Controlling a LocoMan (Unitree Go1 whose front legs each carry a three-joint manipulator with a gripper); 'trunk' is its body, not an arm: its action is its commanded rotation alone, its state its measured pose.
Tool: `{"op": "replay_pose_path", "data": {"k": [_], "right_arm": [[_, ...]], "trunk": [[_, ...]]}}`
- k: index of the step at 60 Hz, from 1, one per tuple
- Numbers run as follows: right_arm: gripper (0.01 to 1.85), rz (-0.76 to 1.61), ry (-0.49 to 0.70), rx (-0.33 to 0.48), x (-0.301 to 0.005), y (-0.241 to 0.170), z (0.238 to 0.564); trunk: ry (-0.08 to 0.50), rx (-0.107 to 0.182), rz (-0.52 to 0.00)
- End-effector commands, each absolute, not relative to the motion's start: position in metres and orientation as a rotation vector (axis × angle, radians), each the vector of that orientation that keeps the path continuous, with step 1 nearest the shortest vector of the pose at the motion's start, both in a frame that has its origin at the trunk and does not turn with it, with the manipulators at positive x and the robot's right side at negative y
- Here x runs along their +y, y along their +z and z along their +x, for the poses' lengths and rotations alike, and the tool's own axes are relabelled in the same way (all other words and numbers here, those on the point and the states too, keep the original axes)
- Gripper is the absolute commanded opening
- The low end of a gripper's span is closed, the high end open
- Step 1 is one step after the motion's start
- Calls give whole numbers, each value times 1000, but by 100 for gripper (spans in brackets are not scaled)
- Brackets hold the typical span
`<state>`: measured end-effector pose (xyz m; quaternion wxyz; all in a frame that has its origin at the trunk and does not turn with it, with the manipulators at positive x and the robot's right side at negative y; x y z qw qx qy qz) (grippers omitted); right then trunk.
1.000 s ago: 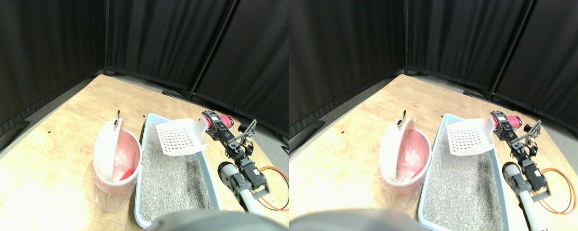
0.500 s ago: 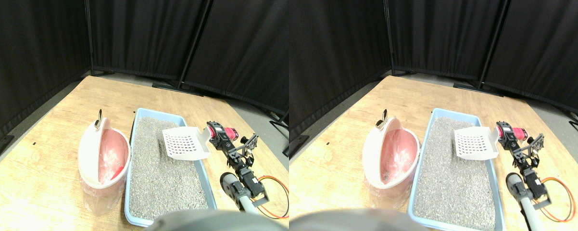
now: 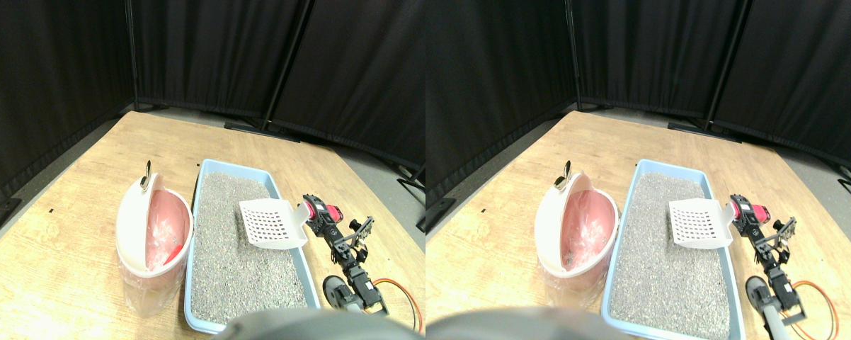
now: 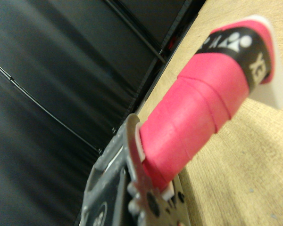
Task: Scoop (unimanual)
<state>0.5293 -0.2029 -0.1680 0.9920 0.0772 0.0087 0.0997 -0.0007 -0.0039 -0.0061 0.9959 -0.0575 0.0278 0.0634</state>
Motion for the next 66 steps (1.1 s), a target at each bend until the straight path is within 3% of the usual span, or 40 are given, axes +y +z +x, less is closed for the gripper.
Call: {"op": "replay_pose_path", "data": {"k": [1, 32, 47, 49, 51, 54, 59, 66], "right_arm": [[5, 191, 191, -42, -201, -170, 525], [5, 326, 141, 24, -199, -216, 508], [5, 307, 24, 45, -208, -224, 504], [28, 285, -20, 84, -210, -225, 503], [35, 283, -21, 91, -211, -224, 502], [81, 274, -48, 174, -213, -220, 499], [125, 266, -47, 282, -214, -216, 497], [145, 330, -54, 358, -215, -211, 493]], "trunk": [[132, 57, -135], [148, 63, -142], [142, 63, -129], [142, 63, -129], [141, 64, -127], [139, 64, -125], [136, 63, -123], [133, 67, -119]]}}
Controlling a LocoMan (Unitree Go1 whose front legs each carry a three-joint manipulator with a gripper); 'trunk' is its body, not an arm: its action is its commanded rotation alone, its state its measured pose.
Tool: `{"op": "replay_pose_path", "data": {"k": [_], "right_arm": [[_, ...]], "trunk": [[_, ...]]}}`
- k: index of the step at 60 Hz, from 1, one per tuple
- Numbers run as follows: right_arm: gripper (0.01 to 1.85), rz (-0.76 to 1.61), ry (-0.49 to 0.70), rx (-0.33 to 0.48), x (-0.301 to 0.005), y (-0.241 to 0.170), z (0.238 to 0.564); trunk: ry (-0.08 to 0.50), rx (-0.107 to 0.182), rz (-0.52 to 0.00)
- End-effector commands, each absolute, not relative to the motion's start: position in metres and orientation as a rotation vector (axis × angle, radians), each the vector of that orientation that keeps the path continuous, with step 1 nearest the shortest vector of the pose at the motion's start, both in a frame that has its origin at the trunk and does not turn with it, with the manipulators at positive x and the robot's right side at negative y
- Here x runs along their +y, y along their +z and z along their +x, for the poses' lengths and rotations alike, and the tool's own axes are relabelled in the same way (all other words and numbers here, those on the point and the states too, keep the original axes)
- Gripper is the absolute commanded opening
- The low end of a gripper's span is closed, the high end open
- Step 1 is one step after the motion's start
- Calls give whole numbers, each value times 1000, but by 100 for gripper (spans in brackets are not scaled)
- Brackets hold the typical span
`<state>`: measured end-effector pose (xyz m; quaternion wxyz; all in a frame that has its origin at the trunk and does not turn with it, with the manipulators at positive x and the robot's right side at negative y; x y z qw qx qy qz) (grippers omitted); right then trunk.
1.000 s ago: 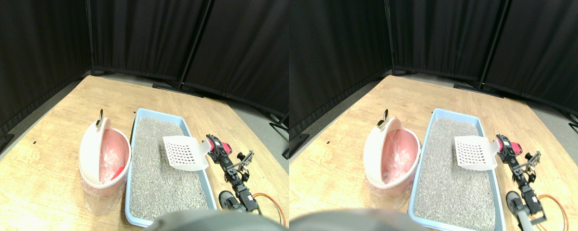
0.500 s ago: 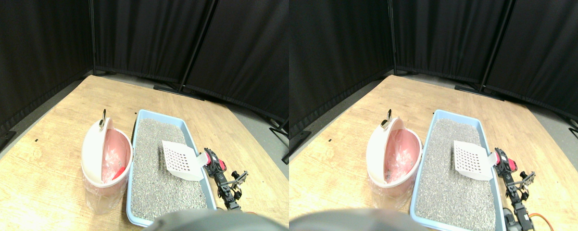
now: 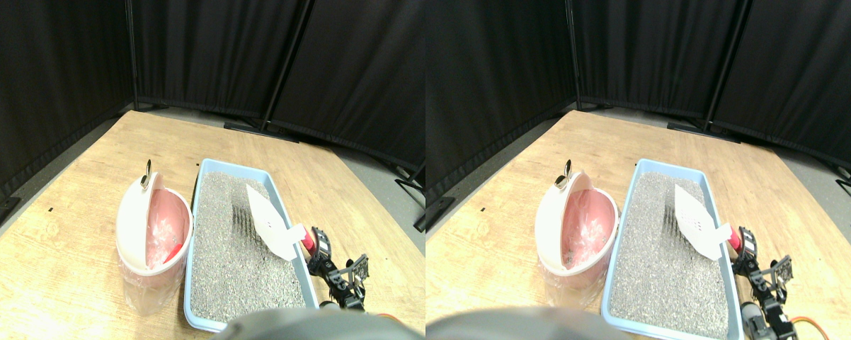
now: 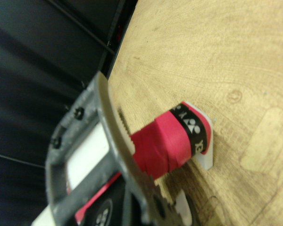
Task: Scoop (unimanual)
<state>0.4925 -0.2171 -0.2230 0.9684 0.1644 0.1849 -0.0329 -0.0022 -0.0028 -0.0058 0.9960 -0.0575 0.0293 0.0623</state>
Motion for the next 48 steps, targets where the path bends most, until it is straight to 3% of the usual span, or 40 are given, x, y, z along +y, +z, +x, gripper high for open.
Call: {"op": "replay_pose_path", "data": {"k": [1, 10, 27, 36, 39, 41, 48], "right_arm": [[148, 327, -49, 363, -215, -210, 492], [158, 349, -20, 383, -214, -204, 487], [154, 368, 5, 364, -217, -185, 474], [126, 341, 20, 286, -221, -172, 464], [99, 329, 24, 235, -223, -170, 461], [95, 321, 26, 228, -223, -170, 460], [44, 280, 76, 139, -227, -168, 452]], "trunk": [[133, 67, -119], [128, 69, -116], [115, 71, -112], [102, 72, -106], [98, 71, -102], [94, 71, -98], [80, 72, -90]]}}
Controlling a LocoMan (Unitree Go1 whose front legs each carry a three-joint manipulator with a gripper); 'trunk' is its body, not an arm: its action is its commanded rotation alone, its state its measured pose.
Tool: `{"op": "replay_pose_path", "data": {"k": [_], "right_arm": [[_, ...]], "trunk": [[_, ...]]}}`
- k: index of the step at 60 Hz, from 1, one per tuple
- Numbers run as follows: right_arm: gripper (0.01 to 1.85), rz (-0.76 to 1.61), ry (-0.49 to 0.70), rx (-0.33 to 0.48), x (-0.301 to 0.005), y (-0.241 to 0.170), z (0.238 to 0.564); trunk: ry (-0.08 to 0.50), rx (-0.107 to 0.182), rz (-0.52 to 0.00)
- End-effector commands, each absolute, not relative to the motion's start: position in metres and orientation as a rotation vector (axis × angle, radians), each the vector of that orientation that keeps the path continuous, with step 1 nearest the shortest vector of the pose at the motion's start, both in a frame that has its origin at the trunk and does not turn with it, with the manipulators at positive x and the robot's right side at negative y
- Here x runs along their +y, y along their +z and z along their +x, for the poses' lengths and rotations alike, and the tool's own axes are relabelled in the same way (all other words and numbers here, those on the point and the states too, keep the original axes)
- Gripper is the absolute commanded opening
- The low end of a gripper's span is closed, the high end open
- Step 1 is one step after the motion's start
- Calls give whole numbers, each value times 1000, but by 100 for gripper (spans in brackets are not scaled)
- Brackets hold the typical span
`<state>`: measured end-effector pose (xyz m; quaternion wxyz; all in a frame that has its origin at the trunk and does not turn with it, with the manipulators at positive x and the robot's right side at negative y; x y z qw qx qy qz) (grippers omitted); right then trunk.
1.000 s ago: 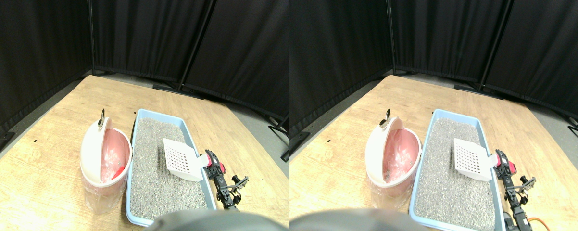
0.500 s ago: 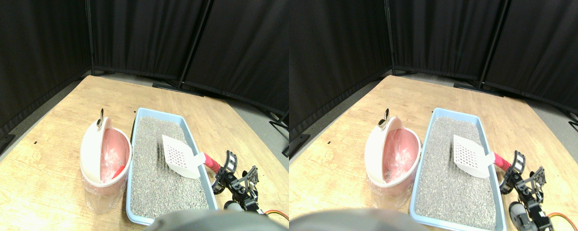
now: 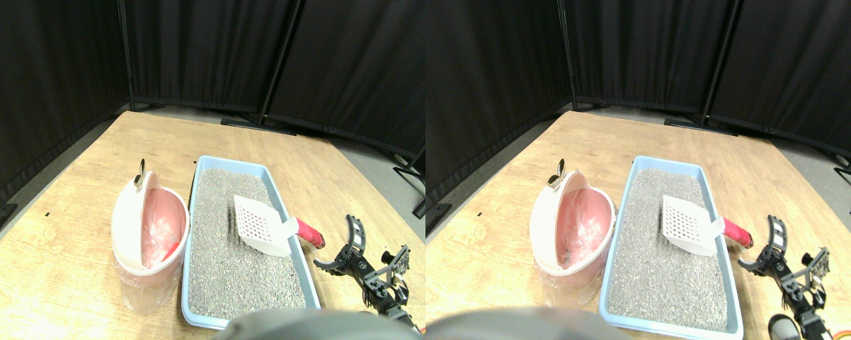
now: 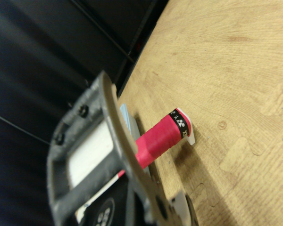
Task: Scoop (unimanual)
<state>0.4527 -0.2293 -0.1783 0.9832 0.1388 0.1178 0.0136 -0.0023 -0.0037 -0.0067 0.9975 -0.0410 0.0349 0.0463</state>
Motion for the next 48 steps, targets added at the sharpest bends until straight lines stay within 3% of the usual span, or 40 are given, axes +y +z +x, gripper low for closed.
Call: {"op": "replay_pose_path", "data": {"k": [1, 8, 26, 48], "right_arm": [[36, 273, 78, 129, -228, -168, 451], [6, 241, 97, 77, -231, -166, 443], [5, 110, 155, -14, -237, -165, 422], [5, 76, 127, 12, -236, -171, 392]], "trunk": [[77, 72, -88], [62, 71, -81], [17, 75, -54], [-26, 82, -39]]}}
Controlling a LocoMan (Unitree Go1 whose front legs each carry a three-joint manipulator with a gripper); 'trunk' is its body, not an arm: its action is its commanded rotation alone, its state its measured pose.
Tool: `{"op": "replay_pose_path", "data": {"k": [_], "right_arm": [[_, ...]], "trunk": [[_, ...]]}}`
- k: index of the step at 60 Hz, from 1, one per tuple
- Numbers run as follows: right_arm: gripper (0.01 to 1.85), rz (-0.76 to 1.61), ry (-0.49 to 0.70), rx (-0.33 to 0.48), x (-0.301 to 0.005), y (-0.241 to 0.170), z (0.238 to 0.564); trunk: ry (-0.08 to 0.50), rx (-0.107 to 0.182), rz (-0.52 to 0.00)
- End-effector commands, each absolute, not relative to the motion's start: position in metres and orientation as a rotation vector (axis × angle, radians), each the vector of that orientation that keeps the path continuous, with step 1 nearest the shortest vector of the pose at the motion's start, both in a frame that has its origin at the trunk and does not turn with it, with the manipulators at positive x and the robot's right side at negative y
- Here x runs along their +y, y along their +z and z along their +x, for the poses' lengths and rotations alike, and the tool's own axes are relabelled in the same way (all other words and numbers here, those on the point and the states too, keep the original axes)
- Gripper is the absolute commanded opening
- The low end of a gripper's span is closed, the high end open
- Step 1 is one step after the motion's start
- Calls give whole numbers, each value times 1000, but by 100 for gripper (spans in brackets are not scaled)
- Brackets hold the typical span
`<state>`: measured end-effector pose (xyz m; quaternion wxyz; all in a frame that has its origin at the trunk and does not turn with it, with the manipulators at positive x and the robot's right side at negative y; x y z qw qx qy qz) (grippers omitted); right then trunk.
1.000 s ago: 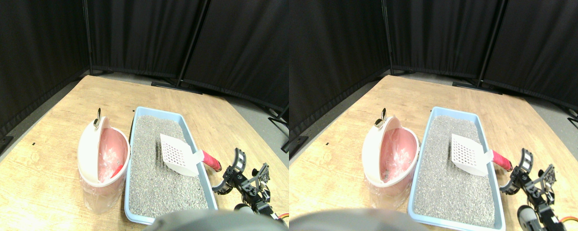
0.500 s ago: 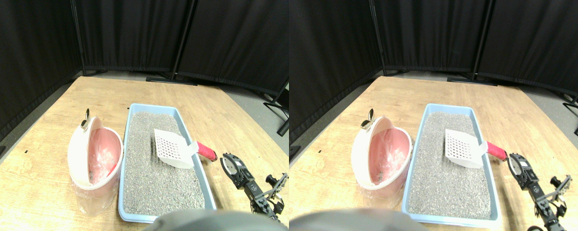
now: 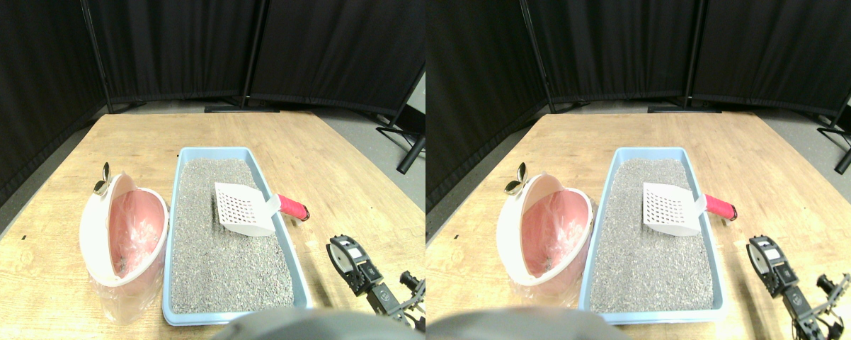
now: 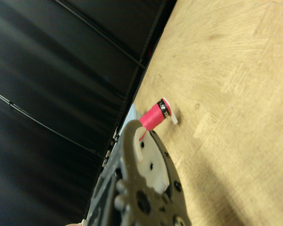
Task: Scoop (unimanual)
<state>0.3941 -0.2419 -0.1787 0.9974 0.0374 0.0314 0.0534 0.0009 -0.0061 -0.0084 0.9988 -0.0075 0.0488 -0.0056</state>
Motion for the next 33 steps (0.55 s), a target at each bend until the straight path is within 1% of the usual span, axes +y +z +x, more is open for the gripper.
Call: {"op": "replay_pose_path", "data": {"k": [1, 11, 19, 28, 31, 32, 33], "right_arm": [[5, 71, 124, 15, -235, -171, 391], [5, 80, 115, 27, -229, -174, 387], [5, 67, 134, 16, -225, -175, 387], [5, 60, 122, 22, -219, -175, 387], [5, 56, 129, 18, -218, -176, 388], [5, 56, 129, 18, -218, -176, 388], [5, 55, 126, 20, -218, -176, 388]], "trunk": [[-27, 82, -40], [-26, 84, -45], [-20, 78, -45], [-26, 77, -45], [-30, 75, -47], [-29, 68, -44], [-29, 68, -44]]}}
